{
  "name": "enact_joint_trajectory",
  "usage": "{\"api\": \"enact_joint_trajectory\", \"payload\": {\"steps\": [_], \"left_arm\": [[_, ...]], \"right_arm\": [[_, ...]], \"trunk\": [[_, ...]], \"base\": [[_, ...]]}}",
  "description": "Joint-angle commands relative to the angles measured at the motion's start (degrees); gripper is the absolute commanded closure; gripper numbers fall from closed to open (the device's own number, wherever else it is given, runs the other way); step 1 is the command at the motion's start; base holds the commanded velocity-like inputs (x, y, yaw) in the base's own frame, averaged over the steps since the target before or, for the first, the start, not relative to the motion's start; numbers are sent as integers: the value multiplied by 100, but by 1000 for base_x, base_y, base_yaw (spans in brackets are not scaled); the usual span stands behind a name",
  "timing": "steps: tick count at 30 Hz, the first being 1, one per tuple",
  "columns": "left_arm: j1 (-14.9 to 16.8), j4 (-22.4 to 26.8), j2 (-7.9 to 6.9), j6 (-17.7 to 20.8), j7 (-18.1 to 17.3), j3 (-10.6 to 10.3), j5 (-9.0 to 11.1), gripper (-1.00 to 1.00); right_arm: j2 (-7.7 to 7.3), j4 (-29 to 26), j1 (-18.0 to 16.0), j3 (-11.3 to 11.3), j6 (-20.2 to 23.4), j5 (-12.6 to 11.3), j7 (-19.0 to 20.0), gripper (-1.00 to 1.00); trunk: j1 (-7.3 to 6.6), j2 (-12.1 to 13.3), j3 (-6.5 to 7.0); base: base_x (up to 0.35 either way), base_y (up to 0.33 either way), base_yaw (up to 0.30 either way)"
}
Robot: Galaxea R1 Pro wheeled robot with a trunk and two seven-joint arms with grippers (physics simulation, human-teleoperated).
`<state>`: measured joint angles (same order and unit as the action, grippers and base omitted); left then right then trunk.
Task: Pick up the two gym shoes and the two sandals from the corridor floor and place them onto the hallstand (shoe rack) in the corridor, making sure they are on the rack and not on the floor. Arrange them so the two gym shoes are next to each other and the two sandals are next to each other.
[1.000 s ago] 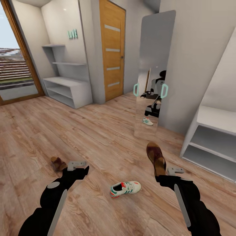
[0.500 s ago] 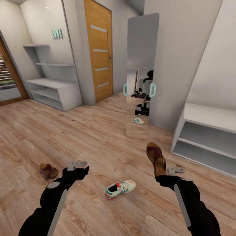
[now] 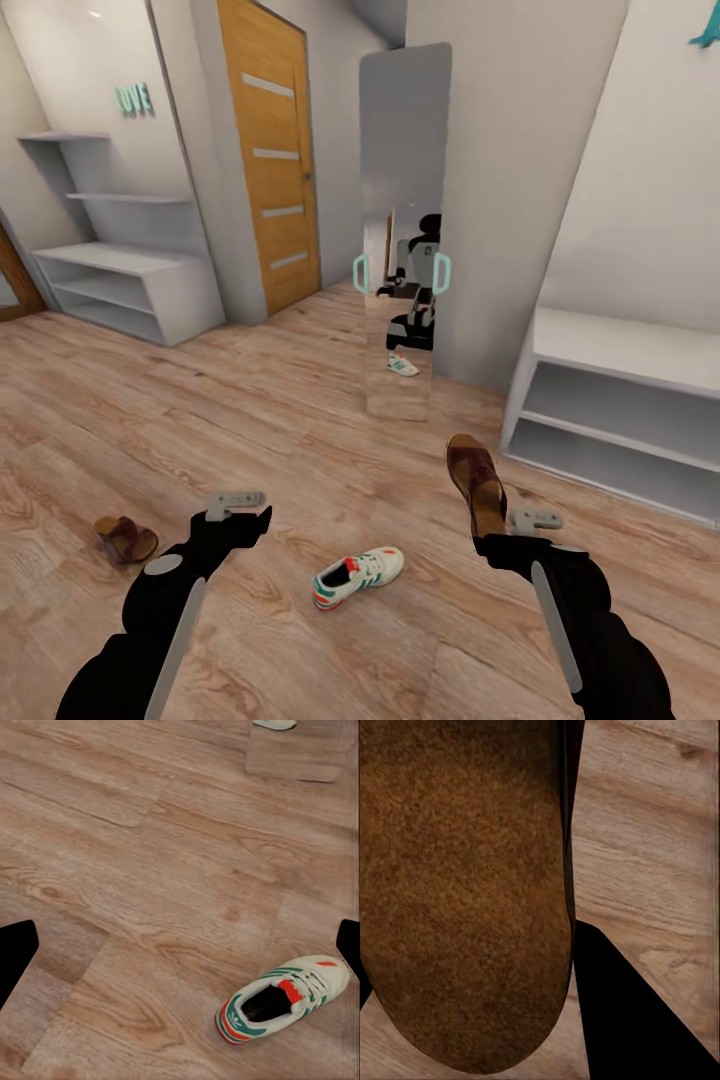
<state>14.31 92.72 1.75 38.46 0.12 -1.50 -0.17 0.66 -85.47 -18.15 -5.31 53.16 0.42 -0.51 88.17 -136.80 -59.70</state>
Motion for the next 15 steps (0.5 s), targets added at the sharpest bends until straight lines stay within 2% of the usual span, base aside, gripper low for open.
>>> {"api": "enact_joint_trajectory", "payload": {"steps": [1, 15], "left_arm": [[2, 8, 0, 30, 0, 1, -1, -100], [2, 9, -6, 34, 0, 8, -1, -100]], "right_arm": [[5, -4, -5, -5, 28, -16, -19, 100], [5, -4, -5, -5, 29, -16, -19, 100]], "trunk": [[-1, -2, -5], [-1, -2, -5]], "base": [[0, 4, -296], [0, 1, -299]]}}
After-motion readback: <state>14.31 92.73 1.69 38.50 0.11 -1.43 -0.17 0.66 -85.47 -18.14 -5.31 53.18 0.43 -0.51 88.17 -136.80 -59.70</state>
